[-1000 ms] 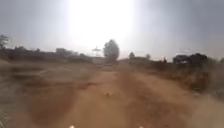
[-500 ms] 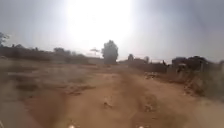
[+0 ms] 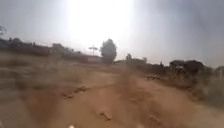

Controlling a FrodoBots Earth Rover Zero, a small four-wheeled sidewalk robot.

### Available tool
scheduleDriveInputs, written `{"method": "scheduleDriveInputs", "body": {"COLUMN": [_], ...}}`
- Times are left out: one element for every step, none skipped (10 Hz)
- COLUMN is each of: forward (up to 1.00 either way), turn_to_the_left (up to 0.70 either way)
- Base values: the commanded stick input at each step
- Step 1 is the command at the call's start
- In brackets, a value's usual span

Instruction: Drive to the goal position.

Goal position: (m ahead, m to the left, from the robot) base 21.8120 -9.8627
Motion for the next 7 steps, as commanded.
{"method": "scheduleDriveInputs", "body": {"forward": [0.7, 0.7, 0.7, 0.7, 0.7, 0.7, 0.62], "turn_to_the_left": [-0.09, -0.09, -0.09, -0.09, -0.09, -0.09, 0.0]}}
